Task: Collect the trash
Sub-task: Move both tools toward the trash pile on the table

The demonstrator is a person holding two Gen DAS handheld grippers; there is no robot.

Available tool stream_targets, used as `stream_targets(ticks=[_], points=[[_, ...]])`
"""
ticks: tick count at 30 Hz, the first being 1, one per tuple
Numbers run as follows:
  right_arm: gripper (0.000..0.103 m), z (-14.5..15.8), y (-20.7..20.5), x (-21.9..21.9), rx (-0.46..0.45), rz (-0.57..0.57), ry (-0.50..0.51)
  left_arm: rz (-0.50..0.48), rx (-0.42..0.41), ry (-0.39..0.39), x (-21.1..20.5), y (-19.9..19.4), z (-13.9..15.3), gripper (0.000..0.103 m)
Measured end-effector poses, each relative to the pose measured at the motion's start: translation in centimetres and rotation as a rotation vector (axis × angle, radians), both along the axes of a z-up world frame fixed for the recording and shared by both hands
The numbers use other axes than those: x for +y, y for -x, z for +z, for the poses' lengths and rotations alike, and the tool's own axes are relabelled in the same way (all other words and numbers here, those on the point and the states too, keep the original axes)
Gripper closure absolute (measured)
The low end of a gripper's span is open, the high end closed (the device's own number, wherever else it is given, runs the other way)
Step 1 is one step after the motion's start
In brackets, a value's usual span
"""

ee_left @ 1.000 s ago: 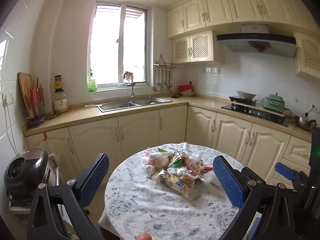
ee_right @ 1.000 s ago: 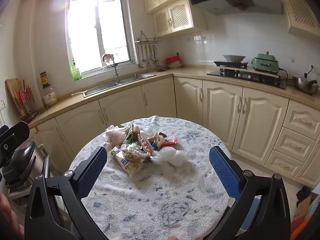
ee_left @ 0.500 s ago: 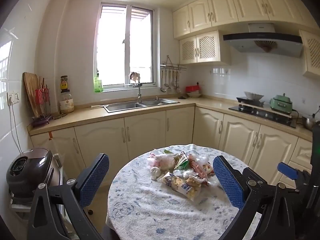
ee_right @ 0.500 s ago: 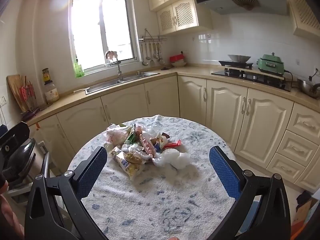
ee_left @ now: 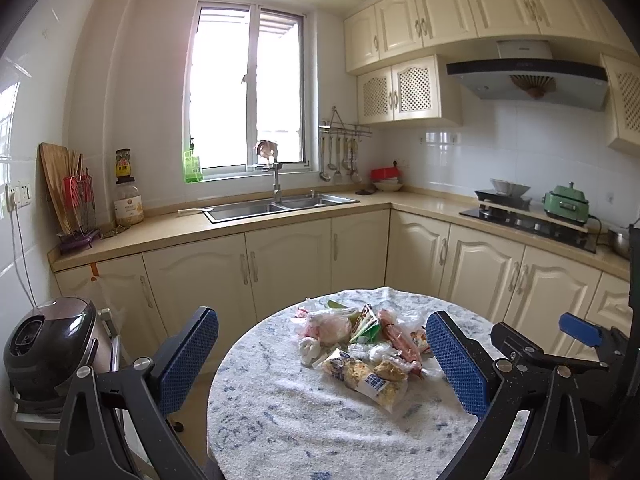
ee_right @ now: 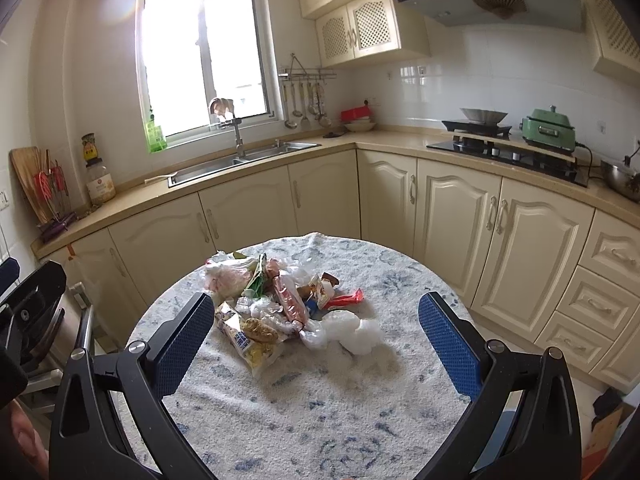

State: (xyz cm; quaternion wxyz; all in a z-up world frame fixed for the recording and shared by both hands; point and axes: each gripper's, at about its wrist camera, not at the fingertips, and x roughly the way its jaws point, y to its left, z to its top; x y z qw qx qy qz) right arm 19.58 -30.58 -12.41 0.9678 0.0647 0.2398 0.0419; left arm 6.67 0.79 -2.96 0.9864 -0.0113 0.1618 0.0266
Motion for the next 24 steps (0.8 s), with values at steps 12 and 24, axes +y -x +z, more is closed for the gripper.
stream_targets(ticks=[12,24], points=[[0.0,-1.4,-2.1,0.0,0.025,0.006,0.04,-0.013,0.045,0.039,0.8,-3.7,-3.0,0.001],[0.0,-5.3,-5.4,-1.0,0.135,0.006,0.056,-0.014,0.125,0.052,1.8,-7.9,-7.3,0.001]])
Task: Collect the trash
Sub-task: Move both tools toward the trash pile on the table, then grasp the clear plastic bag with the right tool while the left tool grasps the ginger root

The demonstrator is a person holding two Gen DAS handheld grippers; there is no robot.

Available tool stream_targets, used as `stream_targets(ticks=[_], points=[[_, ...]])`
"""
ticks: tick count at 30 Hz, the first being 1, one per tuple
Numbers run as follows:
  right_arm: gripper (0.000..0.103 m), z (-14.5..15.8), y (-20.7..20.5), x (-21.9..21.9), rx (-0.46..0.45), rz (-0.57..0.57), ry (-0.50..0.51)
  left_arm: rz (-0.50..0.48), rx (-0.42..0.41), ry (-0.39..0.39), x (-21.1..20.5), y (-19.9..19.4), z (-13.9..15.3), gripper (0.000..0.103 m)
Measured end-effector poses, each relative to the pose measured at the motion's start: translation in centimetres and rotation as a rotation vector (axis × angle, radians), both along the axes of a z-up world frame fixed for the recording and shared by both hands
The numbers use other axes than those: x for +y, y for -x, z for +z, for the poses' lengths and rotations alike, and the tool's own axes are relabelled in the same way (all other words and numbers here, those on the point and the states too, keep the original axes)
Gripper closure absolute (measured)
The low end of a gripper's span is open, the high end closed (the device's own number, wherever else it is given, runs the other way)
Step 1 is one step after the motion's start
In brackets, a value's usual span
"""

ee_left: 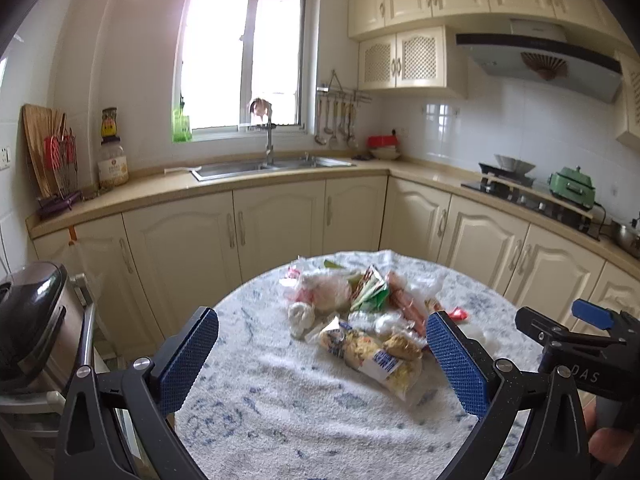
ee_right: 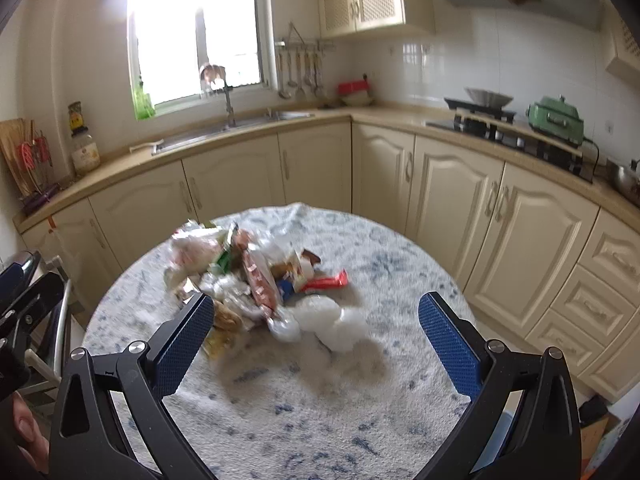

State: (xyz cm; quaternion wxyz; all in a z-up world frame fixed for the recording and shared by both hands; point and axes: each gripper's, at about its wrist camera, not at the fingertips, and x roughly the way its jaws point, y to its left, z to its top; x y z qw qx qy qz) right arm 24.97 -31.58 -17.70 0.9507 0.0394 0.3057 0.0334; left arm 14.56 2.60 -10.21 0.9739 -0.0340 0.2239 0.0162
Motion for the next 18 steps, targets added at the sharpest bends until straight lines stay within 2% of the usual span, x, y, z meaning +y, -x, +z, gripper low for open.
stream_targets(ticks=[10,18], points=[[0.002,-5.9,-4.0,0.6,0.147,0.033,0.04,-0.01,0.182,0.014,0.1,-5.2,-5.0,0.001],[0.006,-9.1,-8.5,0.3,0.226,0.096,0.029,-0.025,0.245,0.0,-0.8,-8.2,-7.5,0.001]])
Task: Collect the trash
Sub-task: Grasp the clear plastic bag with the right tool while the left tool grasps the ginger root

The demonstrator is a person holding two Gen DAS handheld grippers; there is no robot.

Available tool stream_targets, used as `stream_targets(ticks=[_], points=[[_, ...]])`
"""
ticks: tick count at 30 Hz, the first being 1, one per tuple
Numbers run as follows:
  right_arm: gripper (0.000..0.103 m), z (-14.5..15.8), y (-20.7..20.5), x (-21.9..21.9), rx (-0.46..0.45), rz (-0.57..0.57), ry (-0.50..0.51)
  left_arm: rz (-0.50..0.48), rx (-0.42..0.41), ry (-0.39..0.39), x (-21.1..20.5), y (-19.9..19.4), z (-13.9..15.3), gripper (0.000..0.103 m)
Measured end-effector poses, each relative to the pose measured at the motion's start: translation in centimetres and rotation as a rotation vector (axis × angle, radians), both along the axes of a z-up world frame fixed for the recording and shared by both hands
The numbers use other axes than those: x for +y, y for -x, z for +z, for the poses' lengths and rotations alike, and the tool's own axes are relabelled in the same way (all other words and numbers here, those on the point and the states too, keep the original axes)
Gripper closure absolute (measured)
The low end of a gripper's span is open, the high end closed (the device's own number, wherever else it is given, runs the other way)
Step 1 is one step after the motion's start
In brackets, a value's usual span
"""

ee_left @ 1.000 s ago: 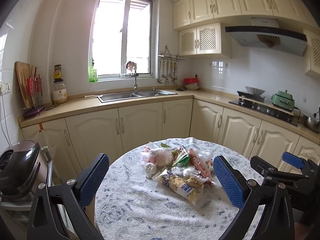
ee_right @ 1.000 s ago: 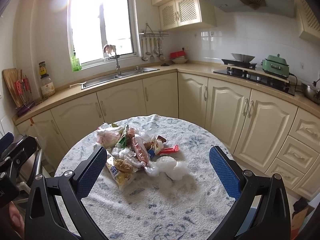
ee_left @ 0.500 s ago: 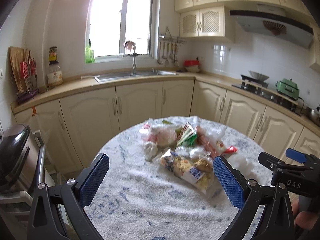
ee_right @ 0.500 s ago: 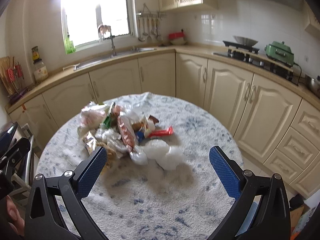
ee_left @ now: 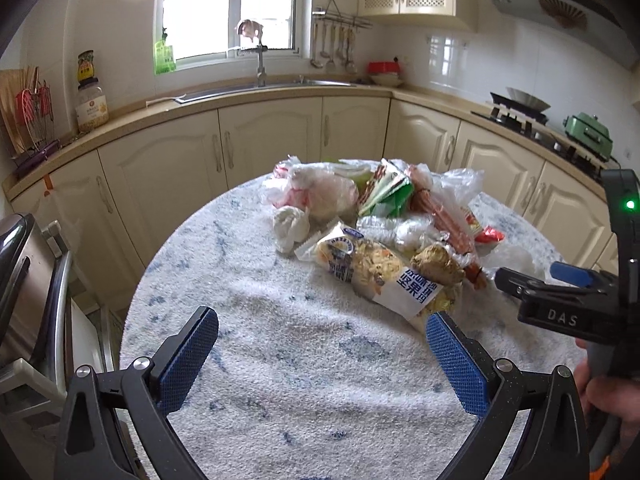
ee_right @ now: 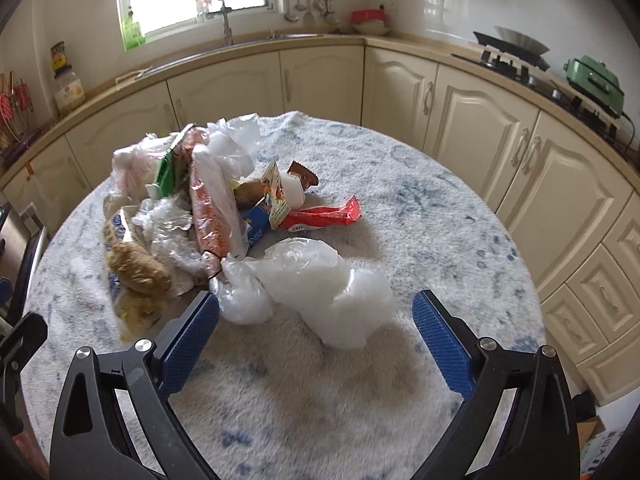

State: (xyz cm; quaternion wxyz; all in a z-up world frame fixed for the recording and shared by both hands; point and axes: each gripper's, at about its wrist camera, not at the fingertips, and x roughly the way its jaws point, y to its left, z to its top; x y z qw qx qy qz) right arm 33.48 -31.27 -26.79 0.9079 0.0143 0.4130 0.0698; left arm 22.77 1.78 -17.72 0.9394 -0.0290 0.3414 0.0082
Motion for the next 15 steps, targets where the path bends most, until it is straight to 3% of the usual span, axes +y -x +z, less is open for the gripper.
stream_targets(ticks=[5,10,15], points=[[0.008,0.3,1.0,-2.3,0.035,0.06,-0.115,-0.003,0.02,-0.011,-0.5,-1.2,-0.9,0.001],[0.011,-0.3,0.5,-2.7,0.03,0.051,0.017,-0.011,0.052,0.004,-1.3,-2.4,-1.9,0.001],[0.026,-1.7,-1.7,-1.8,0.05,0.11,0.004,-0.035,0.077,-0.026,-2.6,-3.4,-2.5,0.001]])
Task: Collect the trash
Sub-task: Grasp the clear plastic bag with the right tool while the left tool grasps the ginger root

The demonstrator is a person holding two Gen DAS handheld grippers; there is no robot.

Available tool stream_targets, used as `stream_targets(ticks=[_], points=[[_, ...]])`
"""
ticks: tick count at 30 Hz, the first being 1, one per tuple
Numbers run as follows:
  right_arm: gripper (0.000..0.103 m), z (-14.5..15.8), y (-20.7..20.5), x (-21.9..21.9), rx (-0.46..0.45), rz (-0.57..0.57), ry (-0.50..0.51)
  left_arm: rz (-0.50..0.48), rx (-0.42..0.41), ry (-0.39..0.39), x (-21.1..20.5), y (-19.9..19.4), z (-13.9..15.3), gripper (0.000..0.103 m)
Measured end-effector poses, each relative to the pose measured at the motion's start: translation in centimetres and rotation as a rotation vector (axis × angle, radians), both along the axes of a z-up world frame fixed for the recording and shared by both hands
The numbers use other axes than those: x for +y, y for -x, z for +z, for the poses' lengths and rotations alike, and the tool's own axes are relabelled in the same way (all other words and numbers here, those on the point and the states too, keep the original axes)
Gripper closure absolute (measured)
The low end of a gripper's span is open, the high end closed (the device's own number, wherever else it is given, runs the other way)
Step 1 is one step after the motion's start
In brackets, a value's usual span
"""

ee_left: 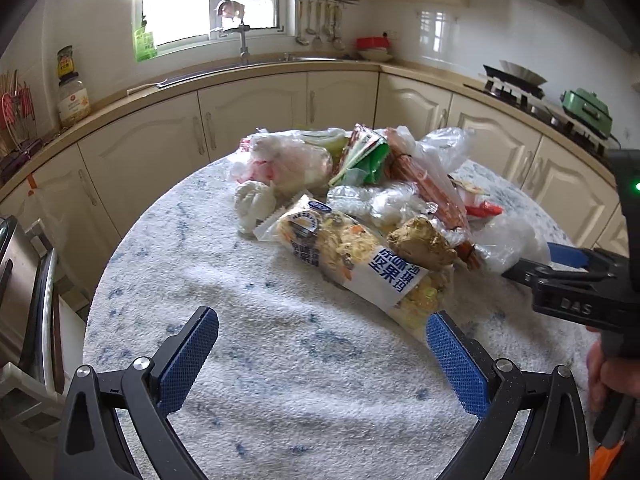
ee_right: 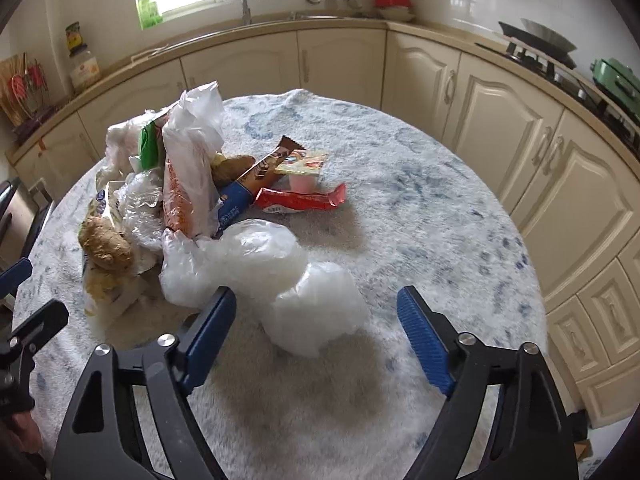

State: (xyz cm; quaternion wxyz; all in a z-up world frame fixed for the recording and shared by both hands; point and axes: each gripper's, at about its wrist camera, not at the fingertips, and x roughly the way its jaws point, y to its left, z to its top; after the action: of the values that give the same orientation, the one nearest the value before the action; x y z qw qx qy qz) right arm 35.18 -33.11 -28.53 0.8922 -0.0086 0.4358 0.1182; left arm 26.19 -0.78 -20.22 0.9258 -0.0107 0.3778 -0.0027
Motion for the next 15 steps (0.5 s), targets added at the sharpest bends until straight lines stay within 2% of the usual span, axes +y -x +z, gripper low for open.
stream_targets(ticks=[2,3,4,6,12,15], points=[[0.045,-0.4,-0.5,0.1,0.016,0.014,-0.037,0.001,0.011,-0.004,-0.3,-0.4,-0.1,0.001],[0.051,-0.4,-0.6,0.0,0.009,0.01,-0.045,0.0,0.017,-0.002,-0.4,-0.6,-0.2,0.001],[0.054,-0.2,-0.6,0.0,0.004,0.012,-0.06,-0.002,0.023,0.004,-0.5,-0.8,-0.3,0.001],[0.055,-0.1,-0.3,-0.6,0.003,0.011,-0.118,-0.002,0.034,0.016,-0.6,-1.3,-0.2,0.001],[0.055,0.0,1.1,-2.0,0.005,-0.03,-0.148,0.003,0.07,0.073,-0.5,-3.3,-0.2,0.001],[0.055,0.0,1.9,-2.5,0.009,-0.043,-0.157,-0.004,0.037,0.06,-0.7,-3.2,0.6,0.001]])
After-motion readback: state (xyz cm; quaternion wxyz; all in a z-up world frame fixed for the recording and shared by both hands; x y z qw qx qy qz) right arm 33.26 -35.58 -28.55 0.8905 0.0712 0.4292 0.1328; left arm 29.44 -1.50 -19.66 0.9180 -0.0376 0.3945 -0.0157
